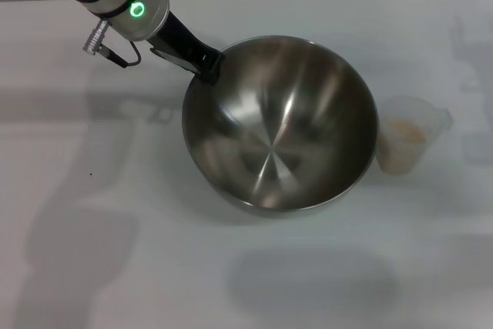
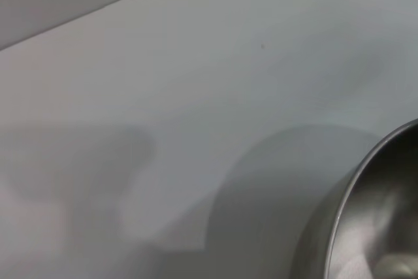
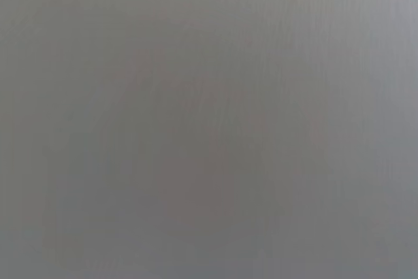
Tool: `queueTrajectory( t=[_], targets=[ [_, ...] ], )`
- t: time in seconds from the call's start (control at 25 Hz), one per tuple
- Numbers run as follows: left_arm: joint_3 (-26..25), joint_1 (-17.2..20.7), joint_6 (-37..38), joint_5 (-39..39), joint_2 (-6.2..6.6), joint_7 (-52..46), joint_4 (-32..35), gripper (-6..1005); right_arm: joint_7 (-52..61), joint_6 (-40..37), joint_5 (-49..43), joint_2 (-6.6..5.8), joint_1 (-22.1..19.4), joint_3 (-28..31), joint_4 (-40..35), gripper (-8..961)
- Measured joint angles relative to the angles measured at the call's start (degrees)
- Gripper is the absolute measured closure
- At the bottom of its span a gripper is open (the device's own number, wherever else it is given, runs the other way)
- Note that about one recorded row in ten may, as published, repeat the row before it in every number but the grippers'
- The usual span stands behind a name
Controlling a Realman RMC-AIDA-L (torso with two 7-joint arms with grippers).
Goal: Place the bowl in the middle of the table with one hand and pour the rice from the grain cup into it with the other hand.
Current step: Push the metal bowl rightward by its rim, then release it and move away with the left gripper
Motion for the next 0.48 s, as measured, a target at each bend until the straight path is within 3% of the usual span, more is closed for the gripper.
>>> queueTrajectory(
  t=[0.48],
  targets=[
    [1.21, 0.09, 1.38, 0.01, -0.03, 0.06, 0.65, 952, 0.0, -0.02, 0.0, 0.0, 0.0, 0.0, 0.0, 443]
  ],
)
